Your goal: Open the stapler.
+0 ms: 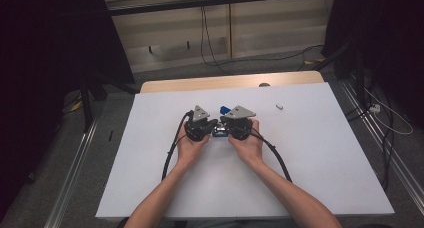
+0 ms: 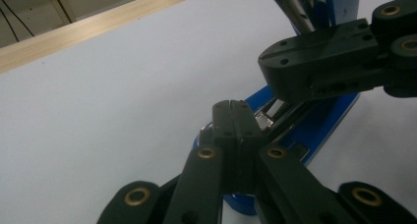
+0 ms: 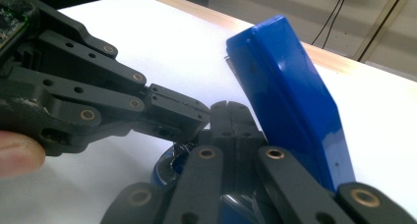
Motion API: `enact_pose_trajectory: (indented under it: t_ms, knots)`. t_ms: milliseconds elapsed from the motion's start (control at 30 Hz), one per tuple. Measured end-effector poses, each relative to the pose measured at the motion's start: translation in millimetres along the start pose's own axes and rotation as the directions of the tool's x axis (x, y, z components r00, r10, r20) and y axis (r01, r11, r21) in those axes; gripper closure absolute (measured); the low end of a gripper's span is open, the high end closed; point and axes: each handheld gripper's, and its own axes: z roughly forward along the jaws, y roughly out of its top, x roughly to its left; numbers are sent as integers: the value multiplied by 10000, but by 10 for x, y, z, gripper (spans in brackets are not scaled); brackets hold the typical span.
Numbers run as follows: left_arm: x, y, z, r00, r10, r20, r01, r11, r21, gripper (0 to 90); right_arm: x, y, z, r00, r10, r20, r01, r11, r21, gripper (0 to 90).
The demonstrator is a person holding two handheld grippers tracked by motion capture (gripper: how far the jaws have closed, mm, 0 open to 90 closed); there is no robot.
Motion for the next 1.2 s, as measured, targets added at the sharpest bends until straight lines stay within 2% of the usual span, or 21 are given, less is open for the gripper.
enact_pose_trajectory:
  t_ms: [300,533,767,933,1000,1200]
  knots:
    - [7,-2,1,10000,12,54,-12,10000,-8,900,-27,26,-64,9999,17,129,-17,10000,35,900]
    - [6,-5,7,10000,16,18,-16,10000,-93,900,-81,41,-117,9993,26,380,-21,9999,-142,900]
    - [3,-5,8,9999,122,5,-122,9999,-71,900,-143,42,-196,9985,208,516,-197,9996,-212,900]
    - [2,-6,9,9998,190,2,-190,9998,-66,900,-168,28,-245,9956,253,904,-227,9993,-301,900]
    - [2,-8,10,9998,206,0,-206,9998,-86,900,-181,28,-257,9953,420,870,-395,9988,-301,900]
    - [-21,-13,10,9997,205,-134,-206,9997,-101,900,-194,33,-265,9955,395,866,-375,9990,-250,900]
